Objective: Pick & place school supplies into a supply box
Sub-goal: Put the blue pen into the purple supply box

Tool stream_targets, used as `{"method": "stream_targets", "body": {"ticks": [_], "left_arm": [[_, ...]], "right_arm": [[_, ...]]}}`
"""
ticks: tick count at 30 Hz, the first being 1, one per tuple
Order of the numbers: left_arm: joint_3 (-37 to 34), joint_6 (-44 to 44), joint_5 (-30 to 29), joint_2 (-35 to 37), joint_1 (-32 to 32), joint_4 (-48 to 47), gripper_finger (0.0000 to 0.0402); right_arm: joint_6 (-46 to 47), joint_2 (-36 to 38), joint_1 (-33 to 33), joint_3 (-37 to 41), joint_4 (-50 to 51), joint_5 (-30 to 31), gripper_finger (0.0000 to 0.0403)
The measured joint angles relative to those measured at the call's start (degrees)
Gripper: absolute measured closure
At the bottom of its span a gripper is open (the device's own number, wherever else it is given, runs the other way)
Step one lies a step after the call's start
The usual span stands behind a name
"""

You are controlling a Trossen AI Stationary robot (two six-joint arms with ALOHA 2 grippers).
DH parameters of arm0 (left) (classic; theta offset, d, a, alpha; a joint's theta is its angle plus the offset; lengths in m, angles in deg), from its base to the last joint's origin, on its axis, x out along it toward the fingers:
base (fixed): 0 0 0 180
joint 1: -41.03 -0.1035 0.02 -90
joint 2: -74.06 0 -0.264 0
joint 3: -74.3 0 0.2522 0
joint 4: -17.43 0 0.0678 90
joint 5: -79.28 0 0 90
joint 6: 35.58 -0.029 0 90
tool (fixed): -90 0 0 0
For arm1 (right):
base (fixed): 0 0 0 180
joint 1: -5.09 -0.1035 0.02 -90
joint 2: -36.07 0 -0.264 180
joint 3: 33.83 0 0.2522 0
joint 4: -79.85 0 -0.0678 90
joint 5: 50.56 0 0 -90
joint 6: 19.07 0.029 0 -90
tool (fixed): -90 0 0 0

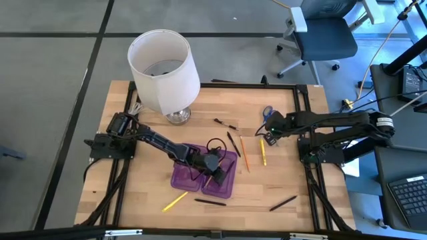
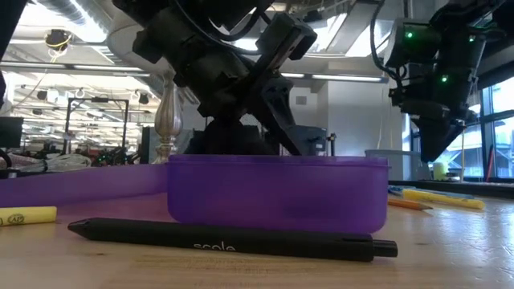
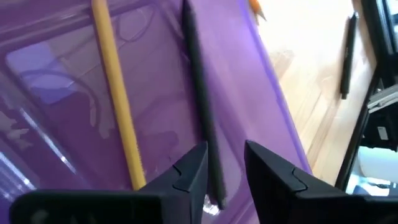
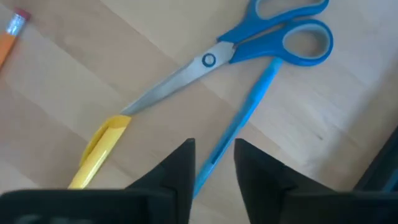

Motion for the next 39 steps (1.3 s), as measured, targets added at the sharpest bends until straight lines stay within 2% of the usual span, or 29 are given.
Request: {"method": "stream_targets", "body": {"ticks": [5, 11, 13, 22, 32, 39], "left_arm": [[0.1, -4.5, -0.1, 2.8, 0.0, 2.0, 0.0286], [0.1, -14.1, -1.3, 8.9, 0.0, 0.2, 0.0288], [0.1, -18.4, -2.6, 11.2, 0.3, -2.6, 0.0289], [0.1, -29.7, -6.7, 18.1, 2.0, -10.7, 0.0286], [0.0, -29.9, -8.3, 19.7, 4.2, -14.5, 0.0286], [0.0, -29.9, -11.5, 19.7, 5.1, -15.5, 0.0289]], "right_arm": [[0.4, -0.7, 0.0, 0.0, -0.4, 2.6, 0.0249], [1.8, -1.8, 0.1, 0.0, -0.8, 9.1, 0.0242], [2.9, -2.5, 0.6, 0.0, -0.9, 9.4, 0.0242], [2.0, -7.9, 7.8, 1.6, -6.4, 5.3, 0.0242], [-4.1, -10.8, 16.3, 4.9, -16.1, -2.0, 0.0242], [-7.1, -13.6, 19.4, 5.0, -17.1, -2.3, 0.0242]]}}
